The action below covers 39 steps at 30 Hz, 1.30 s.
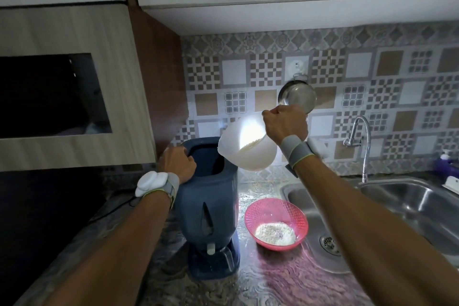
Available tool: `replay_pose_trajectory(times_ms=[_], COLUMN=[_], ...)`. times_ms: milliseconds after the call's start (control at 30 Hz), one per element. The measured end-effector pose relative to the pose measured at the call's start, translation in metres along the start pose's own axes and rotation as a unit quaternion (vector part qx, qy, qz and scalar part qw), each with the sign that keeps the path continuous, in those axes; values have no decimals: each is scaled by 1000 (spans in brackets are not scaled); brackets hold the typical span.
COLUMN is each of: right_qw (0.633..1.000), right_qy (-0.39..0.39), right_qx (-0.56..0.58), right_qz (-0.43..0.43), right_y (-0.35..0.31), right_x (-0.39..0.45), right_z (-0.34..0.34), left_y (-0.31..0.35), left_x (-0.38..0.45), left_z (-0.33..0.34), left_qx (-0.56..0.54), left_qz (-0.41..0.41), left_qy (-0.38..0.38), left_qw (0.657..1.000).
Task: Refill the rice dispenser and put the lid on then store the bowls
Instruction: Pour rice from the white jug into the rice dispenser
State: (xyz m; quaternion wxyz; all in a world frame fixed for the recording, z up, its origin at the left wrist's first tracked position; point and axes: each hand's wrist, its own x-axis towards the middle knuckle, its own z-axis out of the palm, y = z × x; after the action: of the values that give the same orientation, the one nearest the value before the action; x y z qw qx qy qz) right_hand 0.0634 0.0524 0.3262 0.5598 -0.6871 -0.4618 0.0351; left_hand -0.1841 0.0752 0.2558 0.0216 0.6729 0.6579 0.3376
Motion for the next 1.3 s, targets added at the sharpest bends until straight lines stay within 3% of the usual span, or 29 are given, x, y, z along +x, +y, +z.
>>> replay_pose_trajectory(times_ms=[367,867,1300], right_qw=[994,982,964], right_qy=[-51,-56,-38], right_qx=[-72,-115,-179], right_qz=[-67,-136,-192], right_y=[-5,-22,-39], right_x=[34,51,42], right_z=[47,82,96], left_y=[-8,-15,-29], left_x=[31,46,43], left_z=[28,30,33], left_qx=[61,146,61], left_qz=[-53,-66,-44], left_qy=[-97,-100,-108], left_qw=[992,982,991])
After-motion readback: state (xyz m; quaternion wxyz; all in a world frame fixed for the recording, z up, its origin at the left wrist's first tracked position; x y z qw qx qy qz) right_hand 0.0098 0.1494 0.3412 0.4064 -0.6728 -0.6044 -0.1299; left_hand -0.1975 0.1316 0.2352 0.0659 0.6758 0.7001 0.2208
